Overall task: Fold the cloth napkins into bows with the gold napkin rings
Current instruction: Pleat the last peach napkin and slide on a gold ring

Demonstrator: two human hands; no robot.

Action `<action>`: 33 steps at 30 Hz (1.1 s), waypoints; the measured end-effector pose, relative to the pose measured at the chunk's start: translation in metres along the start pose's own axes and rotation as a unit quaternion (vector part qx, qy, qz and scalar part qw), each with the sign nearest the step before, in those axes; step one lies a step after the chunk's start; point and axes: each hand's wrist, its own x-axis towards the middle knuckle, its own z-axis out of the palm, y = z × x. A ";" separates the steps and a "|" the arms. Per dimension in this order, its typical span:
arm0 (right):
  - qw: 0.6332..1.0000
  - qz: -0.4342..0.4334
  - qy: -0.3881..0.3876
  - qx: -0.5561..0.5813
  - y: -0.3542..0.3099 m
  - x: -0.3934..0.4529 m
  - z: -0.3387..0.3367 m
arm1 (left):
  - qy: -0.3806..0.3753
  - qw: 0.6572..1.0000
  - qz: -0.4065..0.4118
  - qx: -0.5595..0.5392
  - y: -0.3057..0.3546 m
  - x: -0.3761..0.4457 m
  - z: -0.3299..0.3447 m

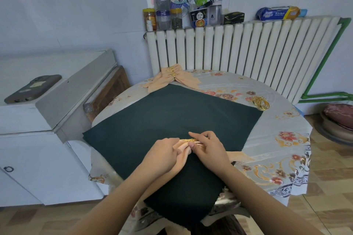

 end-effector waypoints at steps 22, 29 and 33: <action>0.999 0.009 -0.013 0.037 -0.005 -0.009 -0.003 | -0.014 0.975 0.191 -0.114 -0.017 0.037 0.041; 0.991 0.099 0.089 0.034 -0.007 -0.043 -0.008 | 0.097 0.984 0.149 0.032 -0.012 0.033 0.062; 0.991 0.062 0.069 0.094 -0.030 -0.067 -0.006 | 0.122 0.985 0.117 0.046 -0.006 0.032 0.066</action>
